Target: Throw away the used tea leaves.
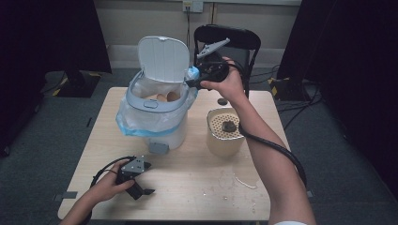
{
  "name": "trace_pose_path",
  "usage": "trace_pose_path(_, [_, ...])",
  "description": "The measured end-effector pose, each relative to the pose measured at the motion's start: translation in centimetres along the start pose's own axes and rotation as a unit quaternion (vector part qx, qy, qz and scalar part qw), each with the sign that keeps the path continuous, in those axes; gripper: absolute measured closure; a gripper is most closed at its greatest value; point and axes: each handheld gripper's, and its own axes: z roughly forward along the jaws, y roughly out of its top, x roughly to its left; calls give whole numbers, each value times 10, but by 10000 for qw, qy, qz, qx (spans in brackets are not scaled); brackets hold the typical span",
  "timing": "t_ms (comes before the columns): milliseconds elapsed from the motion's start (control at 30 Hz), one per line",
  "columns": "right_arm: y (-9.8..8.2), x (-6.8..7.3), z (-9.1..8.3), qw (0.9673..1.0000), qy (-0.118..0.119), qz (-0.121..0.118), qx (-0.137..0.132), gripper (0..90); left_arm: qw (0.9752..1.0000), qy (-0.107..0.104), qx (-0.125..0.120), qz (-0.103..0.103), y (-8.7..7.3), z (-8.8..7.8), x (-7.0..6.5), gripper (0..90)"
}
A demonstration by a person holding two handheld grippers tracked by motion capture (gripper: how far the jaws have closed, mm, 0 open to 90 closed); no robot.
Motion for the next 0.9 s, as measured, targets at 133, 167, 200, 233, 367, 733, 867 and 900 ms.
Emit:
trace_pose_path(133, [5,-3,8,10000,36,-26,10,236,10000,-1,1,-1,0,0,0,0])
trace_pose_path(167, [6,-4,9,10000,21,-29,39,235,10000,0,0,-1,0,0,0,0])
trace_pose_path(200, [7,-5,11,10000,28,-26,34,236,10000,-1,2,1,0,0,0,0])
trace_pose_path(233, [10,-6,14,10000,19,-20,8,236,10000,-1,1,1,0,0,0,0])
trace_pose_path(367, [16,-8,18,9999,73,30,-78,243,10000,-1,1,-1,0,0,0,0])
trace_pose_path(733, [28,-3,19,9994,178,97,-293,229,10000,11,0,0,0,0,0,0])
trace_pose_path(867, [31,-1,15,9989,256,56,-397,255,10000,10,1,0,0,0,0,0])
trace_pose_path(900, [33,0,13,9987,286,15,-420,259,10000,10,0,0,0,0,0,0])
